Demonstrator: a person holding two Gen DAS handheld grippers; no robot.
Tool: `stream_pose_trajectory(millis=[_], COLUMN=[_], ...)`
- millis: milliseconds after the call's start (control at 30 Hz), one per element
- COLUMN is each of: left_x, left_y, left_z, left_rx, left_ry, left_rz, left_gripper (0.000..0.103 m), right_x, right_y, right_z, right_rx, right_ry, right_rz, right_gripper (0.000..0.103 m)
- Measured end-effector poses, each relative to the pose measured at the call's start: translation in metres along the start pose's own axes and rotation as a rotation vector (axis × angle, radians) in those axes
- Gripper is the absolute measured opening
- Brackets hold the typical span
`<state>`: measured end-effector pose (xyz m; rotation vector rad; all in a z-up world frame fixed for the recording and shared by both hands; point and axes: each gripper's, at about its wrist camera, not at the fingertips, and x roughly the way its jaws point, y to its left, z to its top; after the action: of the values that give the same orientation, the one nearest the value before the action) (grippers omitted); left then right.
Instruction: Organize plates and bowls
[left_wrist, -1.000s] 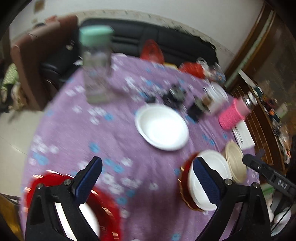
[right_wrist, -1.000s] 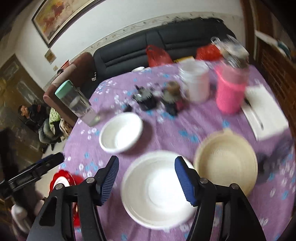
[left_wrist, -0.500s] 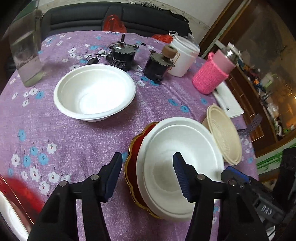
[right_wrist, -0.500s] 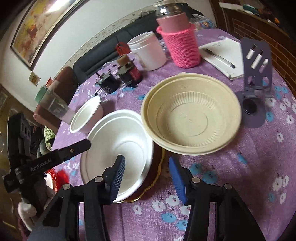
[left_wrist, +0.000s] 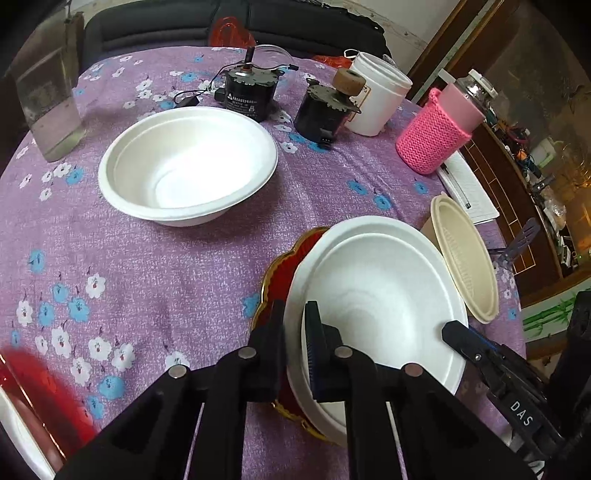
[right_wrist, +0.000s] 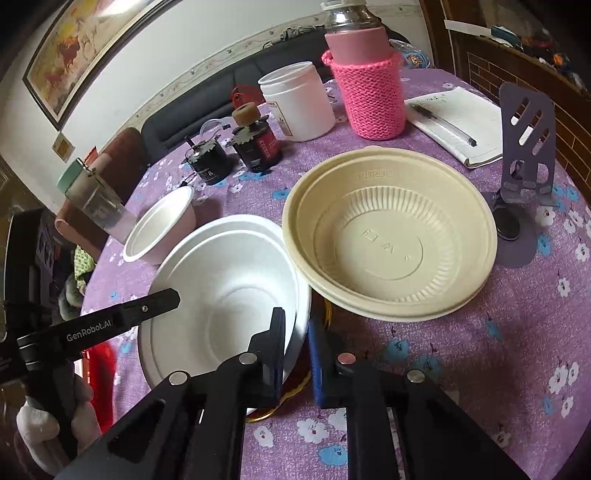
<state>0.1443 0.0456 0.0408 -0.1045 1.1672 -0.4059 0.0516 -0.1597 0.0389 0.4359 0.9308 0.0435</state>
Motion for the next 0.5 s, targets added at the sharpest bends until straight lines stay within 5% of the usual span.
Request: stream_pose_trajectory(millis=[500], left_x=[-0.097], left_y=[-0.005], left_z=[-0.027], left_rx=[-0.008], left_ry=[-0.115], left_rz=[0.006], left_gripper=[0.010], right_x=[-0.070], right_y=[0.045], right_z=[-0.003], right_rx=[-0.036], right_ry=[-0.094], right_rz=[0.086], right_gripper=[0.012])
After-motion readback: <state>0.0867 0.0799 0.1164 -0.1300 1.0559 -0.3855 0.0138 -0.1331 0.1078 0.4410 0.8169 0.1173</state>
